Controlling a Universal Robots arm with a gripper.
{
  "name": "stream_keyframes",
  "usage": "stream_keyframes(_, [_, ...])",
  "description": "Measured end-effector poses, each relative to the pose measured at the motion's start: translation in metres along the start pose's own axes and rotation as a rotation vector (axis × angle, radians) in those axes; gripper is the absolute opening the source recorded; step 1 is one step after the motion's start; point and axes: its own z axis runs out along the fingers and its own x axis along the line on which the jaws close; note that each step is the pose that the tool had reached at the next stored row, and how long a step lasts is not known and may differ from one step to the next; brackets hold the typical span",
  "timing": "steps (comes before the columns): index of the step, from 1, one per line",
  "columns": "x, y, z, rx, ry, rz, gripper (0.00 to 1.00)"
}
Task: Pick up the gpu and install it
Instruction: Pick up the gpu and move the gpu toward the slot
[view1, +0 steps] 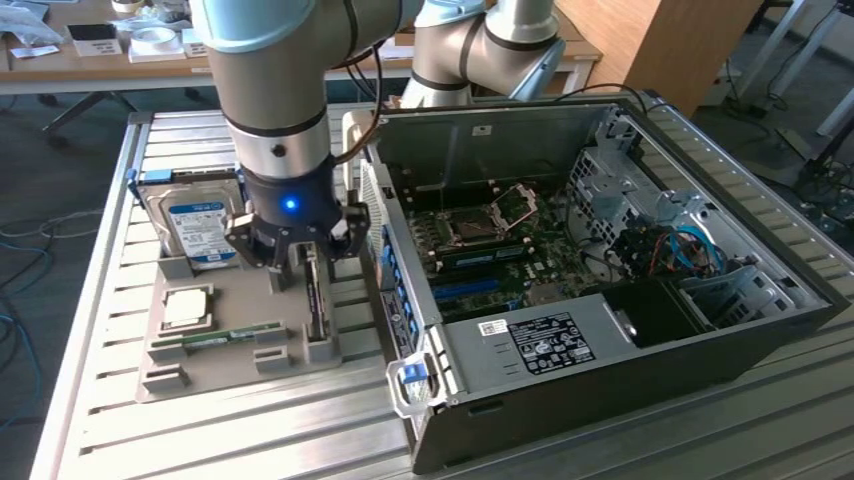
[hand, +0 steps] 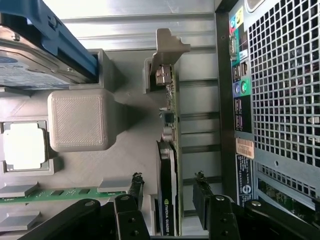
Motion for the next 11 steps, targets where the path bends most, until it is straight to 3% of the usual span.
stream_keyframes(6, [0.0004, 0.0003, 0.0085, 0.0000, 0.0000, 0.000, 0.53])
stream_keyframes(11, [0.0004, 0.0003, 0.0088, 0.0001, 0.0000, 0.000, 0.53])
